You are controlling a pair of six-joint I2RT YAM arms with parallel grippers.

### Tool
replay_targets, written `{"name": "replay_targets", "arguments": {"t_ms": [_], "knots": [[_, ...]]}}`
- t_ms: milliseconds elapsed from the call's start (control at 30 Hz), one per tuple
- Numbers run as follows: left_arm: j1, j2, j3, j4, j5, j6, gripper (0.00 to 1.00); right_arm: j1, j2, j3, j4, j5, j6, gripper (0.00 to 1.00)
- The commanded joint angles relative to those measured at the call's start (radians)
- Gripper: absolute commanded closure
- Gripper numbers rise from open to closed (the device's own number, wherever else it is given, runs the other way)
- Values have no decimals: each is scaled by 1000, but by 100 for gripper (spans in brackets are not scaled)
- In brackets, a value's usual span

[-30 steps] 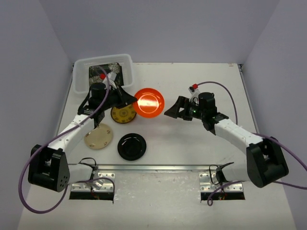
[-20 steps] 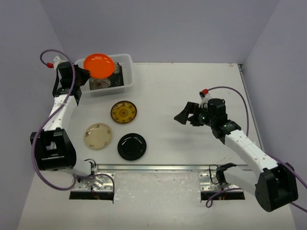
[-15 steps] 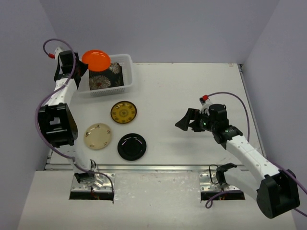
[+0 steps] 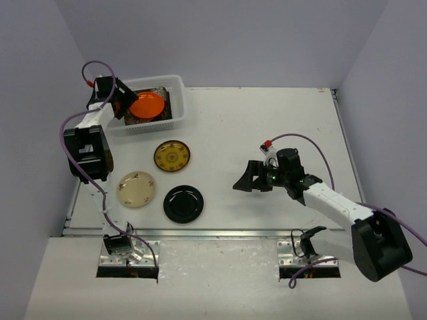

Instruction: Place the plates into the plastic bin on the countertop

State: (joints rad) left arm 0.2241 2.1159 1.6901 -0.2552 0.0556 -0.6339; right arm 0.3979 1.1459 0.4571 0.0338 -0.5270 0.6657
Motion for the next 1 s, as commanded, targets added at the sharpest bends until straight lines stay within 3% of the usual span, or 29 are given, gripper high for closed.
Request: {"name": "replay_targets", "arguments": {"t_ms": [0, 33, 167, 267, 333, 467, 500, 600, 700, 800, 967], "knots": [[8, -38, 64, 20, 24, 9, 5, 114, 162, 39, 160, -18, 42, 1], [8, -43, 75, 4, 21, 14, 0, 134, 197, 54, 175, -12, 49, 1], [24, -120, 85, -65, -21, 24, 0, 209, 392, 126, 245, 25, 87, 1], [46, -253, -51, -77, -12, 14, 0, 261, 518, 200, 286, 50, 94, 1], [52, -453, -197, -26, 13, -22, 0, 285, 628, 248, 308, 51, 105, 5], [54, -769, -559, 120, 100, -68, 0, 315, 747, 336, 349, 20, 136, 28], [54, -925, -660, 175, 131, -82, 0, 327, 784, 351, 367, 12, 152, 38], [55, -1128, -855, 201, 159, -63, 0, 336, 840, 351, 411, 7, 196, 46], [55, -1219, -969, 189, 230, -11, 0, 342, 883, 345, 450, -8, 229, 65], [55, -1286, -1018, 131, 317, 80, 0, 353, 925, 372, 447, -43, 236, 73], [52, -1363, -1099, 114, 387, 123, 0, 356, 923, 362, 443, -39, 247, 99]]}}
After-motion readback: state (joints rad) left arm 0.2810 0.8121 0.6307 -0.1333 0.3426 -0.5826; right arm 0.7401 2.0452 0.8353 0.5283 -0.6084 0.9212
